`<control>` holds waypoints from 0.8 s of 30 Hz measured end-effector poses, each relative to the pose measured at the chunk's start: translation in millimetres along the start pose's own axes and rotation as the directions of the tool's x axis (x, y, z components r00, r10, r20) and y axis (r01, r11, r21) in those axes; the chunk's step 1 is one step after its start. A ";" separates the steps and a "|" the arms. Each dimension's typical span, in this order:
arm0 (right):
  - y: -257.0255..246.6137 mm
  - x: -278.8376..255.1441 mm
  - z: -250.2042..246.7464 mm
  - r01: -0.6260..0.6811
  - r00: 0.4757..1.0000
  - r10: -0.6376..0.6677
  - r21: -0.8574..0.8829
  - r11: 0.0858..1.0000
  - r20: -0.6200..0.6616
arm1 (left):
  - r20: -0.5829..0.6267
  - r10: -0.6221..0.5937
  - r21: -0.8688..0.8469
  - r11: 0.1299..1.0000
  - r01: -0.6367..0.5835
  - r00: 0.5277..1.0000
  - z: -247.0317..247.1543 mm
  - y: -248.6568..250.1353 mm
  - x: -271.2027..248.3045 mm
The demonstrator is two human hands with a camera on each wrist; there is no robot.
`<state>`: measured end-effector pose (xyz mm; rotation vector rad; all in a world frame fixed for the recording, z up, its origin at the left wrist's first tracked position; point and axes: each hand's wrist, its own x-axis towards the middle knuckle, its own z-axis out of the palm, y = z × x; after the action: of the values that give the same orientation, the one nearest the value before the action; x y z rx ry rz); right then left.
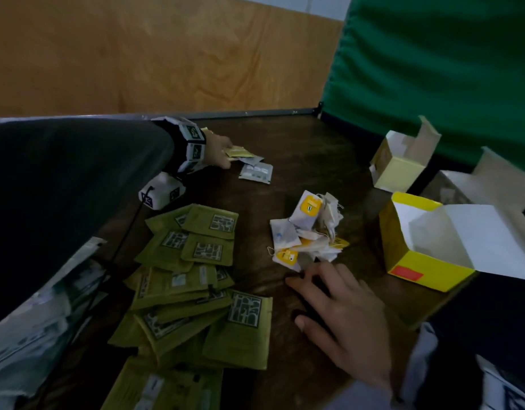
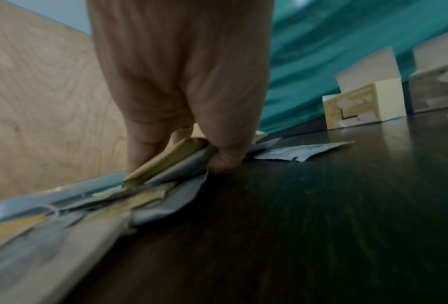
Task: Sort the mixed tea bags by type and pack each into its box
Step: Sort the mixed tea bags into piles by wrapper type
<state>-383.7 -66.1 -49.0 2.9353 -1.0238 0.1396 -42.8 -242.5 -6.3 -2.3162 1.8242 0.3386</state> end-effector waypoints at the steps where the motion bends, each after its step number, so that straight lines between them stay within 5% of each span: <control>1: 0.9 0.5 0.0 0.004 1.000 -0.004 0.012 1.000 0.003 | -0.025 0.012 0.074 0.997 -0.010 1.000 -1.0 3.0 -2.7; 4: 2.0 2.0 -1.1 0.027 1.000 -0.027 0.011 1.000 -0.011 | -0.107 0.040 0.202 0.979 -0.018 0.993 -2.5 9.2 -6.3; 10: 5.1 4.7 -6.2 0.029 0.997 -0.032 0.041 0.999 0.071 | -0.264 0.015 0.107 0.994 0.014 0.964 -20.2 -2.9 -18.6; 13: 10.0 10.5 -30.1 -0.005 0.974 -0.030 0.156 0.988 0.223 | -0.302 -0.096 -0.012 0.995 0.097 0.949 -38.1 -15.0 -40.1; 16: 6.7 19.6 -57.5 0.031 0.986 -0.065 0.219 0.975 0.151 | -0.293 -0.189 -0.267 0.957 0.110 0.937 -54.7 -26.5 -84.6; 19: -5.9 30.7 -81.4 0.048 0.999 -0.052 0.326 0.944 0.004 | -0.278 -0.149 -0.619 0.783 -0.058 0.949 -55.6 -27.3 -147.6; 22: -18.4 56.9 -96.1 -0.032 0.994 0.070 0.375 0.926 -0.087 | -0.146 -0.025 -0.895 0.430 -0.121 0.989 -44.5 -23.5 -212.5; 24: -30.6 78.1 -102.8 -0.090 0.979 0.171 0.505 0.858 -0.115 | -0.123 0.039 -0.886 0.446 -0.128 0.992 -36.0 -24.4 -238.6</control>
<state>-311.5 -84.6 60.7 3.2125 -1.3351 0.7358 -70.0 -24.1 95.6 -2.8427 2.0990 1.6248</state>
